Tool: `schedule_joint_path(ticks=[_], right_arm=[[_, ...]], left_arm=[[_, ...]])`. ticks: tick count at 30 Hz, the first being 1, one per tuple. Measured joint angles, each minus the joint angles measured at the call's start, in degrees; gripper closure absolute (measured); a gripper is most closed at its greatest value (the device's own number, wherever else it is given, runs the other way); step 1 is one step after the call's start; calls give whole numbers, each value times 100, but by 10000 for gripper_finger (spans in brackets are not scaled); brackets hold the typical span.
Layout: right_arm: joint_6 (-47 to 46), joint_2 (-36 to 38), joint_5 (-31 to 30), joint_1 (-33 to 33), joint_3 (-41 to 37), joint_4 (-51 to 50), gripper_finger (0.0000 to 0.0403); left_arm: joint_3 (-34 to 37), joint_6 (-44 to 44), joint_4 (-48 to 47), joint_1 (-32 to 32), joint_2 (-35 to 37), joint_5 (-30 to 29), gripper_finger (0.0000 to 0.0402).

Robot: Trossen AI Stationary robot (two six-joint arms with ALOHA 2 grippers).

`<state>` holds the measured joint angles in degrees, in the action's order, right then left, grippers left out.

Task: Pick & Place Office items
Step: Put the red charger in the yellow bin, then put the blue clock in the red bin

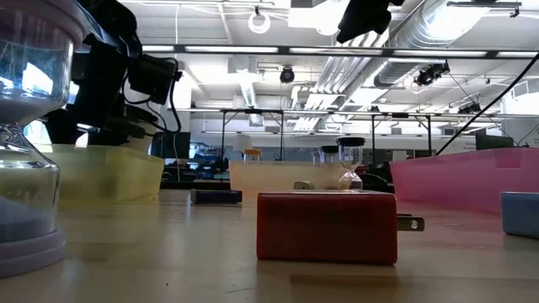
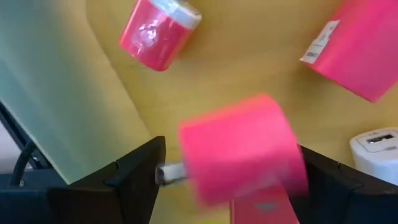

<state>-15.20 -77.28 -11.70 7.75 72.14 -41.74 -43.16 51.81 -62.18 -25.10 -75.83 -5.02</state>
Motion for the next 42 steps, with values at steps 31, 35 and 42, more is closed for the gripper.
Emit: schedule_joint_path(ticks=[31,35,42], right_arm=[[-2,-2,32,-2,0,-8,255],[0,-2,32,0,0,-9,255],[22,-2,32,-2,0,-13,255]], left_arm=[[-897,504,-1278,581,1251,642,110],[-1308,393,-346,971,1751,258,110],[-1331,-633,2555,1479,2214,118,110]])
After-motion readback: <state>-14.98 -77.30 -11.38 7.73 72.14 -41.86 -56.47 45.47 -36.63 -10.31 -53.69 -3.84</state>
